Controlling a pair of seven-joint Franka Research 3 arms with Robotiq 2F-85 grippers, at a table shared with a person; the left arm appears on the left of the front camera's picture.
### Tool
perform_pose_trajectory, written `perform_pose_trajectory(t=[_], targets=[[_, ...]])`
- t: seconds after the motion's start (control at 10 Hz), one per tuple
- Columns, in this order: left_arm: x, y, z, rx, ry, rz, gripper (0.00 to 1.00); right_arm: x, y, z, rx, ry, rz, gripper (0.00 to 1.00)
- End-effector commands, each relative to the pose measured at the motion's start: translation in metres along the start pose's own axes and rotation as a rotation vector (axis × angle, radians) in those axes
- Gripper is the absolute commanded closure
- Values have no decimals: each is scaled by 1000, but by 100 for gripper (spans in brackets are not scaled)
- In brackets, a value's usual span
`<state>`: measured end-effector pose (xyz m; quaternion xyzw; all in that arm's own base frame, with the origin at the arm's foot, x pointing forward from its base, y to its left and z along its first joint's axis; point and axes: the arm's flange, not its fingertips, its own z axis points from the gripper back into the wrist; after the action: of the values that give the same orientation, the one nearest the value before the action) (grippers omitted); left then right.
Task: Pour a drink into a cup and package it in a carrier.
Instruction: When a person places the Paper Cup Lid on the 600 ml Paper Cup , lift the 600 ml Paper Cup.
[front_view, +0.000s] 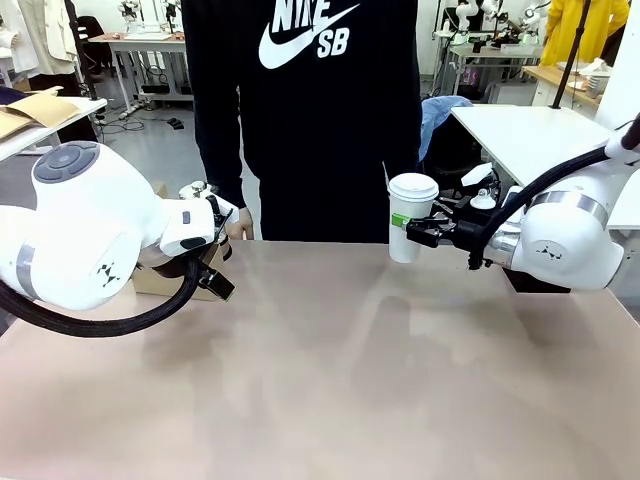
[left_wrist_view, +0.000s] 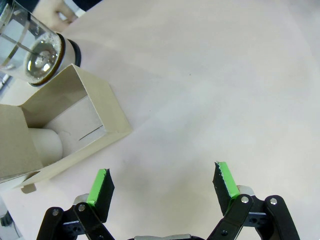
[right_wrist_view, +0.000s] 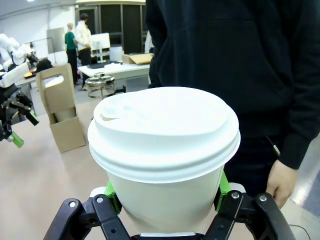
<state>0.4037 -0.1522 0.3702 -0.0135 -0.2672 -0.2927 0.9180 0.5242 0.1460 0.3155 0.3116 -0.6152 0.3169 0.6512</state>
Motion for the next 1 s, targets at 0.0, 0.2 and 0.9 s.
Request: perform_pose_trajectory(t=[0.0,0.2,0.9], targets=[[0,0,0,-1,-1,1,0,7,2,-3,-13,-8,3,20],[0,0,0,-1,-1,1,0,7,2,-3,-13,-8,3,20],[0,0,0,-1,-1,1,0,130,13,47,104,-52,40,20]])
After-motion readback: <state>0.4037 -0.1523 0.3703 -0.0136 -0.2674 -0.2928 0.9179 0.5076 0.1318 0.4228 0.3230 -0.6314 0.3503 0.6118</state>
